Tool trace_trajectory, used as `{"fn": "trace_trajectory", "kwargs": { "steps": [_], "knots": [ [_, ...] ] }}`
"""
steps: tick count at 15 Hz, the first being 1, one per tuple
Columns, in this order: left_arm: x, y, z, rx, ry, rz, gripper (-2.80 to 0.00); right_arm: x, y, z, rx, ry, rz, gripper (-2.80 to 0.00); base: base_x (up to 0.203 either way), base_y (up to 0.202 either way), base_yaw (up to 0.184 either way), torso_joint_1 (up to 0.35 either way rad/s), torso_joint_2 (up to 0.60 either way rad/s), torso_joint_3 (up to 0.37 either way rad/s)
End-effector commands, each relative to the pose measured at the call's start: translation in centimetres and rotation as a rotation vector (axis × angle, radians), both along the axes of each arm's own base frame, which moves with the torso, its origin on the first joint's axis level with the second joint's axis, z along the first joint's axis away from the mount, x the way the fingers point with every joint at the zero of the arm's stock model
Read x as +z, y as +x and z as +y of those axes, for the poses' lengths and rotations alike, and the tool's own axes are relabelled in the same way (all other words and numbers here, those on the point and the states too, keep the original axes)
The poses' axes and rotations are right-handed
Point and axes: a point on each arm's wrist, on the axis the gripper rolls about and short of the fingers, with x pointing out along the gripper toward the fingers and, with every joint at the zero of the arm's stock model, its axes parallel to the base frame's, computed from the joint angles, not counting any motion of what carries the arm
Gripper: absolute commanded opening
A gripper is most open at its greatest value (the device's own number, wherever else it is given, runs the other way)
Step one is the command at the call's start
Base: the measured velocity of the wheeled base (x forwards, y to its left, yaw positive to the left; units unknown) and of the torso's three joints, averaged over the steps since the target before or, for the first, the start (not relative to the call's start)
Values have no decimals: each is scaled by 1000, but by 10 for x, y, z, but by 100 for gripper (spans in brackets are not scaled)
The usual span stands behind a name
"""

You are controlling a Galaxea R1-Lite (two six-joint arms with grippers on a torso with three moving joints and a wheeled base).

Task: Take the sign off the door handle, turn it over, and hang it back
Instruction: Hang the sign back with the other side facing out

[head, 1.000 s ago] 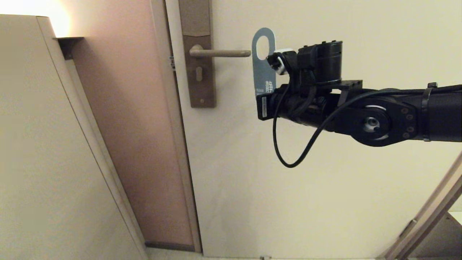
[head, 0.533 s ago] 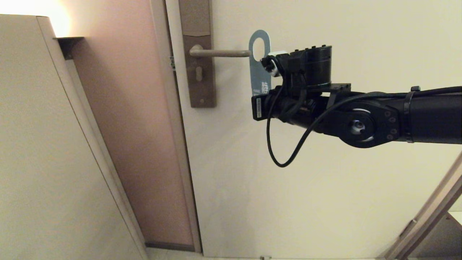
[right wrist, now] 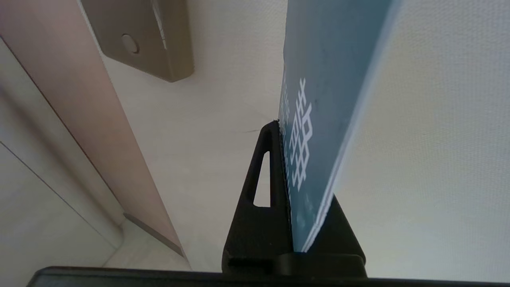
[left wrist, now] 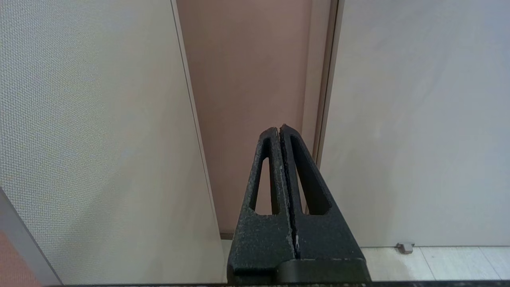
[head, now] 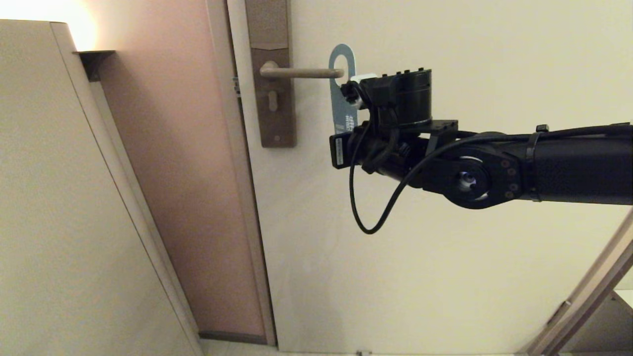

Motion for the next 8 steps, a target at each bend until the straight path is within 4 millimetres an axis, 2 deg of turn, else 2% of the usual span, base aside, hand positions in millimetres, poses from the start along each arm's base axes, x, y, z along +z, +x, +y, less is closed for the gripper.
{"fn": "trace_trajectory", "kwargs": {
  "steps": [1, 8],
  "knots": [
    [0, 0, 0, 0, 0, -1, -280, -3, 0, 8, -2, -3, -2, -280, 0, 0, 0, 0, 0, 0],
    [0, 0, 0, 0, 0, -1, -280, -8, -9, 40, -45, -22, -23, -280, 0, 0, 0, 0, 0, 0]
  ]
}}
